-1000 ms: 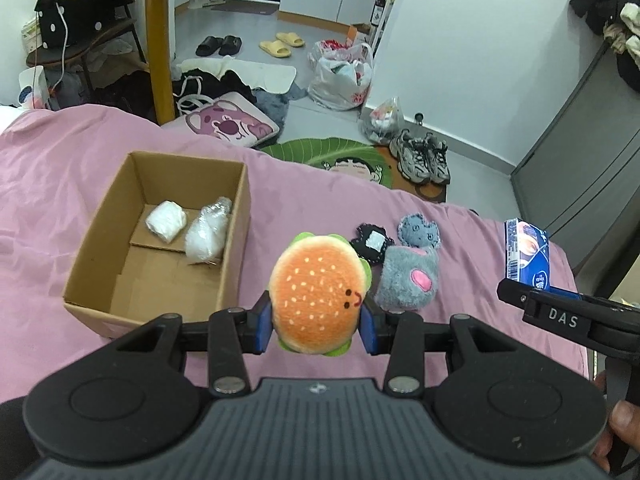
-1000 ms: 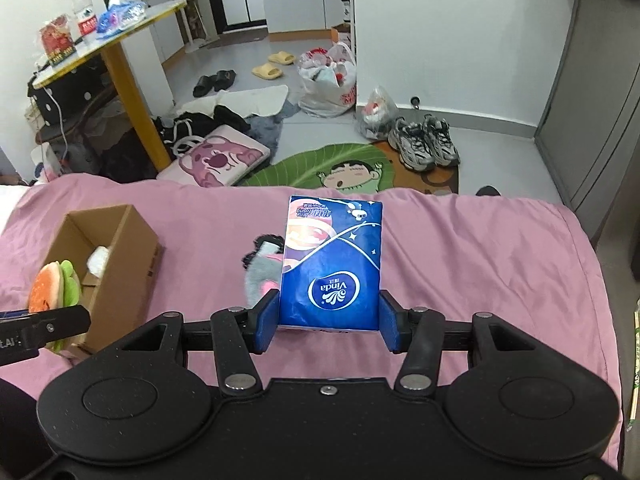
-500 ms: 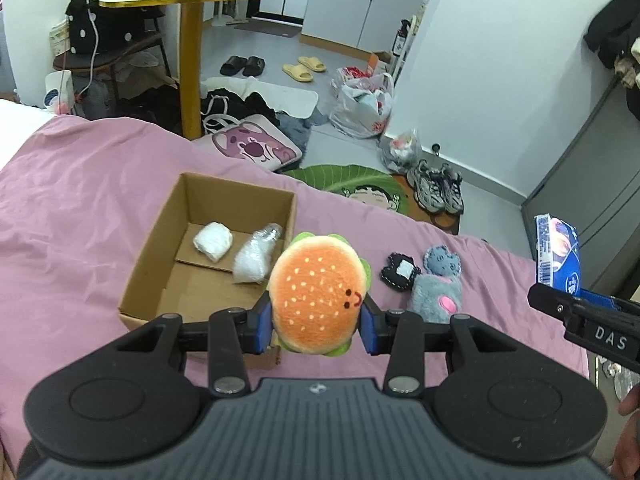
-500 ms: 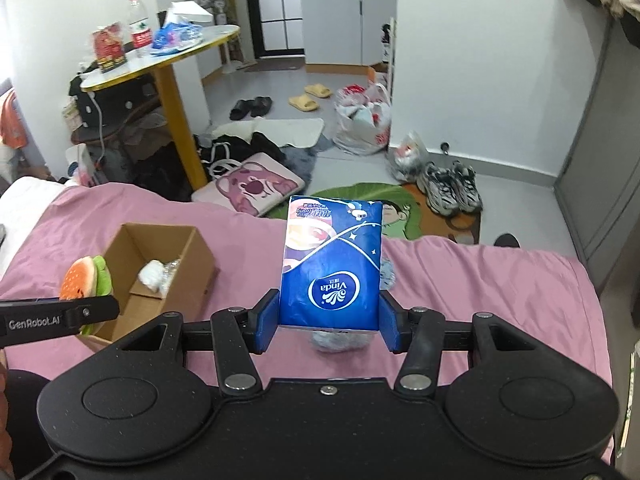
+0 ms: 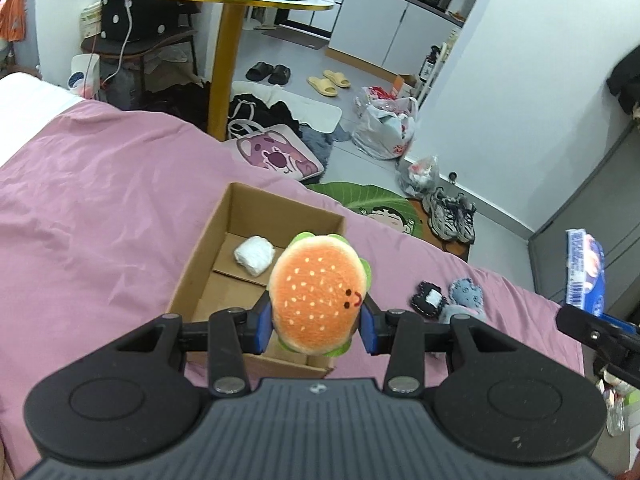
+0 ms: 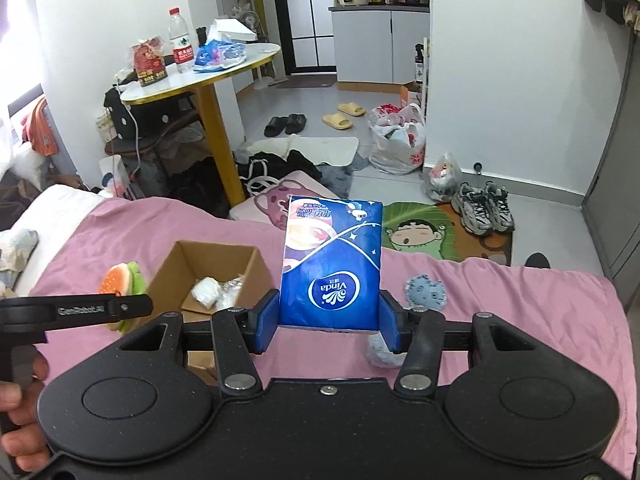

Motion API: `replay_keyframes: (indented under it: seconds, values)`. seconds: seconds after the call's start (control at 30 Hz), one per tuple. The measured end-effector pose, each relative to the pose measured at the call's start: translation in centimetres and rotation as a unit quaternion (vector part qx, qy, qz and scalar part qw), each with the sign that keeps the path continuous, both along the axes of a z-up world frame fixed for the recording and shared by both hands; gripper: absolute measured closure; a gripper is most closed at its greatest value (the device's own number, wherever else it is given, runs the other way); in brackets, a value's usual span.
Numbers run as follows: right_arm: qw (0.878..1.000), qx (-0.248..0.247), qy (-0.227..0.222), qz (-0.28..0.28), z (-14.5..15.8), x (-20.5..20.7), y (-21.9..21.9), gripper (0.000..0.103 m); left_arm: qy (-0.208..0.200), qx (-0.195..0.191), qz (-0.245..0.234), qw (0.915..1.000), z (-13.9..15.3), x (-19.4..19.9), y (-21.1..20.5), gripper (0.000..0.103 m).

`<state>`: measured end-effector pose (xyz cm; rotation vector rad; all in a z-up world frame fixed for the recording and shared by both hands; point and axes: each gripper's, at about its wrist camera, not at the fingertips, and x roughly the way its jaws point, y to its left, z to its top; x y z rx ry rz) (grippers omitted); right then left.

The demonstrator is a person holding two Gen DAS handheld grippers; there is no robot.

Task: Organize soft objects
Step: 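Carry the burger plush with the left tool while the right tool carries the tissue pack to the box, then open the left tool over the box while the right tool releases the tissue pack inside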

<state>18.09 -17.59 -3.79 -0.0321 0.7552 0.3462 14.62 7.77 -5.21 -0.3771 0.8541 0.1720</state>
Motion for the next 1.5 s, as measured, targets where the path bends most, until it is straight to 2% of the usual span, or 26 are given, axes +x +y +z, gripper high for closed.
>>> replay_keyframes:
  seconds: [0.53, 0.63, 0.9, 1.07, 1.33, 1.5]
  values:
    - [1.000, 0.011, 0.007, 0.009, -2.3, 1.6, 4.4, 0.053, 0.012, -0.042, 0.056, 0.9975, -3.8, 1.8, 7.1, 0.061]
    - [1.000, 0.016, 0.004, 0.015, -2.2, 2.0, 5.2, 0.053, 0.017, -0.049, 0.061, 0.9967, -4.7, 2.2, 7.5, 0.061]
    - [0.999, 0.030, 0.022, 0.032, -3.7, 3.3, 7.1, 0.053, 0.015, -0.039, 0.058, 0.9974, -5.8, 2.9, 7.8, 0.061]
    - [0.998, 0.035, 0.029, 0.047, -4.7, 4.0, 8.3, 0.053, 0.020, -0.067, 0.070, 0.9951, -7.0, 3.3, 8.6, 0.061]
    - [0.996, 0.050, 0.044, 0.061, -6.1, 5.2, 10.2, 0.053, 0.025, -0.069, 0.075, 0.9945, -8.0, 4.0, 9.1, 0.058]
    - [0.994, 0.054, 0.063, 0.073, -7.0, 5.6, 11.7, 0.053, 0.020, -0.086, 0.085, 0.9925, -8.4, 3.9, 9.8, 0.055]
